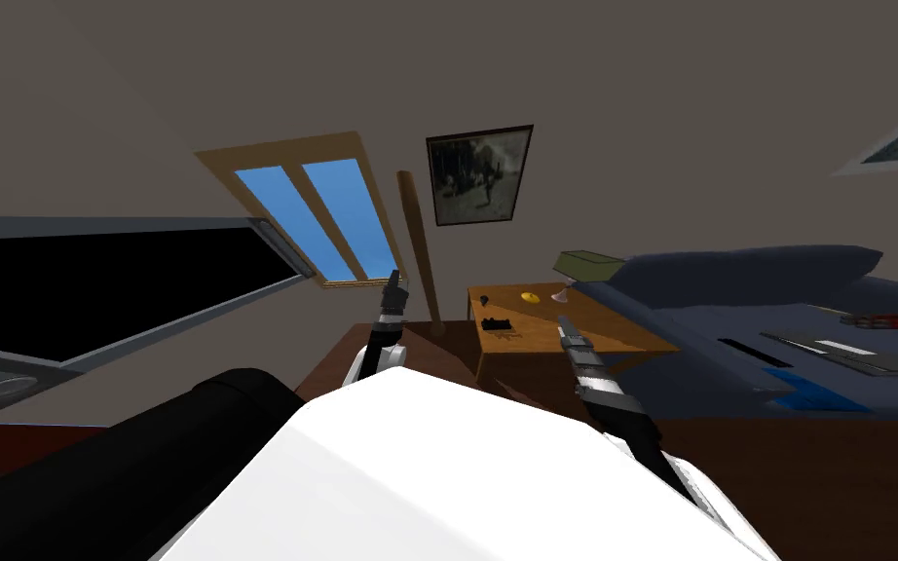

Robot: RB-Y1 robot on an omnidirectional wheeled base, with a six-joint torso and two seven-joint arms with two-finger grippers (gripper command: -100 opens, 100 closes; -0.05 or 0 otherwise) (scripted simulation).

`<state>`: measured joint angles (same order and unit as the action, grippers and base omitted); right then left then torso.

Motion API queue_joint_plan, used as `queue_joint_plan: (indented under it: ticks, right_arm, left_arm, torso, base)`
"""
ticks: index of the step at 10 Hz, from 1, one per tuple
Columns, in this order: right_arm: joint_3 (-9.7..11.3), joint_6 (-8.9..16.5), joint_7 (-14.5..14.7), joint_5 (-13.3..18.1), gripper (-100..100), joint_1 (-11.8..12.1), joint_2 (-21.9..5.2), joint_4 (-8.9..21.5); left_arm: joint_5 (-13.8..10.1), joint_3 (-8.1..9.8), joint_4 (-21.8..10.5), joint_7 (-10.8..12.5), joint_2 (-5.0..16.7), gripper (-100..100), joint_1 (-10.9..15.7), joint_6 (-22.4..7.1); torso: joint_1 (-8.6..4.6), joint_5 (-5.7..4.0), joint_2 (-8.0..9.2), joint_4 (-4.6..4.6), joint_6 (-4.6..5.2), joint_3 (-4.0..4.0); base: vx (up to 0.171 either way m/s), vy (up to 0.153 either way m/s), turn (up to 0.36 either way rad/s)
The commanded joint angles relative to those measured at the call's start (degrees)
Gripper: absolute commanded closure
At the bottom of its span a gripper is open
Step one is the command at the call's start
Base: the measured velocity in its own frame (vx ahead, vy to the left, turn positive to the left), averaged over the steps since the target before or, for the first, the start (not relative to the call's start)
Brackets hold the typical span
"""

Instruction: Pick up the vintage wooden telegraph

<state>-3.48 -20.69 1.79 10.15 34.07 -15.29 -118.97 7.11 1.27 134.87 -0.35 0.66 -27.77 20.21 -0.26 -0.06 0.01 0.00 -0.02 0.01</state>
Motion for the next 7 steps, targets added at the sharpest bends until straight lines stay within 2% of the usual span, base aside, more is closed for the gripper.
queue_joint_plan:
  ticks: [1,2,3,4,5,6,7]
  right_arm:
    - [-0.38,2.86,0.05,2.86,-100,1.61,-2.50,2.86]
    - [-0.38,2.98,0.05,4.19,-100,1.61,-2.50,3.43]
    - [-0.69,4.32,0.04,6.17,-100,2.50,-4.36,5.76]
    - [-0.69,5.12,0.04,7.04,-100,2.50,-4.36,5.76]
    - [-0.96,7.25,0.03,9.28,-100,3.40,-6.20,7.61]
    - [-0.96,7.25,0.03,9.99,-100,3.40,-6.20,8.17]
    - [-1.18,9.35,0.01,12.23,-100,4.31,-8.03,9.67]
  left_arm:
    - [0.00,0.00,0.00,0.00,0.00,0,0.00,0.00]
    - [0.00,0.00,0.00,0.00,0.00,0,0.00,0.00]
    - [0.00,0.01,0.00,0.00,0.00,0,-0.01,0.00]
    - [0.00,0.00,0.00,0.00,0.00,0,0.00,0.00]
    - [0.00,0.01,0.00,0.00,0.00,0,-0.01,0.00]
    - [0.00,0.00,0.00,0.00,0.00,0,0.00,0.00]
    - [0.00,0.01,0.00,0.00,0.00,0,-0.01,0.00]
  torso:
    - [0.00,0.00,0.00,0.00,0.00,0.00]
    - [-0.05,-0.02,0.00,-0.01,0.01,0.00]
    - [0.00,-0.01,-0.03,0.00,0.03,-0.01]
    - [0.04,0.01,-0.03,-0.01,0.00,-0.02]
    - [0.09,0.01,-0.03,0.00,0.04,-0.02]
    - [0.10,0.02,-0.01,0.00,0.00,-0.01]
    - [0.10,0.02,-0.03,0.00,0.05,-0.02]
  base:
    - [-0.013,-0.068,0.345]
    - [-0.012,-0.059,0.156]
    - [-0.013,-0.042,0.264]
    - [-0.013,-0.037,0.147]
    - [-0.021,-0.032,0.313]
    - [-0.015,-0.033,0.121]
    - [-0.013,-0.030,0.233]
